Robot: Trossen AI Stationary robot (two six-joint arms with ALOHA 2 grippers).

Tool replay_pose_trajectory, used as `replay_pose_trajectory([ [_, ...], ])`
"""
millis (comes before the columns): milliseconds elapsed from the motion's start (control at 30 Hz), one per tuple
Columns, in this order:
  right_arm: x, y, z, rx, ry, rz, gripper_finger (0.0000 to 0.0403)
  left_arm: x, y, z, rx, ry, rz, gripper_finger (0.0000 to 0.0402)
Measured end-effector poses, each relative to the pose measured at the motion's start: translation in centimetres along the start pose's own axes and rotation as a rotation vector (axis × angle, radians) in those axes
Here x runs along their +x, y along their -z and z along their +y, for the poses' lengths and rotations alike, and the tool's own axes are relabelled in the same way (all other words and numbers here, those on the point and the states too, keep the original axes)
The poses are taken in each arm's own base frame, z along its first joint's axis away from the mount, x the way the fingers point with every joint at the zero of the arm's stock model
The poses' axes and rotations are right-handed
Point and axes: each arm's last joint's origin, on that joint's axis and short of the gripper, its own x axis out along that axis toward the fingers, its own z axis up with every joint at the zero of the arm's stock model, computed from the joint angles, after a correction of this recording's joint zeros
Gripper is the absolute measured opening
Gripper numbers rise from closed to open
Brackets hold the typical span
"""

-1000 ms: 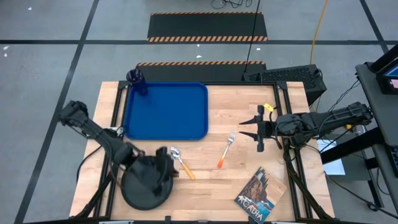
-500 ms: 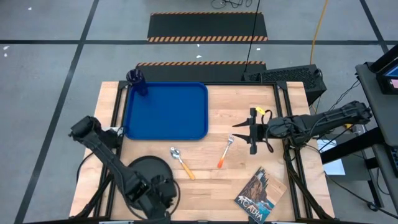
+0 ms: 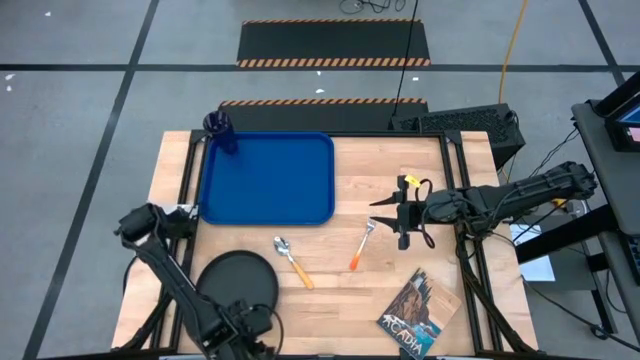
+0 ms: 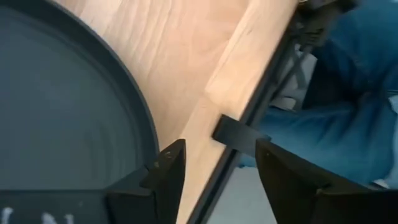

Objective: Pick and place plate/cup/fork/spoon on tray
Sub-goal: Put the black plate on the blue tray

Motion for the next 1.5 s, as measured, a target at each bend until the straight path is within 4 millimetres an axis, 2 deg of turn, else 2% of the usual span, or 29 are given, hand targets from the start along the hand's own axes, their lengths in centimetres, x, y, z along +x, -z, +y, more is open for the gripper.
replay_pose_trajectory([
  [300,0.0,0.0,0.0,-0.032,0.000,-0.001,0.0146,2.1,0.6,0.6,0.032,-0.103,0.016,0.0244],
  [667,0.0,0.0,0.0,-0.046,0.000,0.000,0.0146,4.1,1.4,1.0,0.027,-0.190,0.030,0.0246],
  [900,0.0,0.0,0.0,-0.022,-0.001,0.000,0.0146,4.5,2.1,1.3,0.049,-0.232,0.036,0.0244],
  [1000,0.0,0.0,0.0,-0.003,-0.002,0.000,0.0146,4.4,2.1,1.6,0.061,-0.262,0.041,0.0225],
  [1300,0.0,0.1,0.0,0.002,-0.004,0.005,0.0146,4.4,2.2,1.6,0.079,-0.266,0.037,0.0094],
  [1500,0.0,0.1,0.0,0.001,-0.005,0.007,0.0146,4.3,2.5,1.6,0.079,-0.266,0.037,0.0040],
])
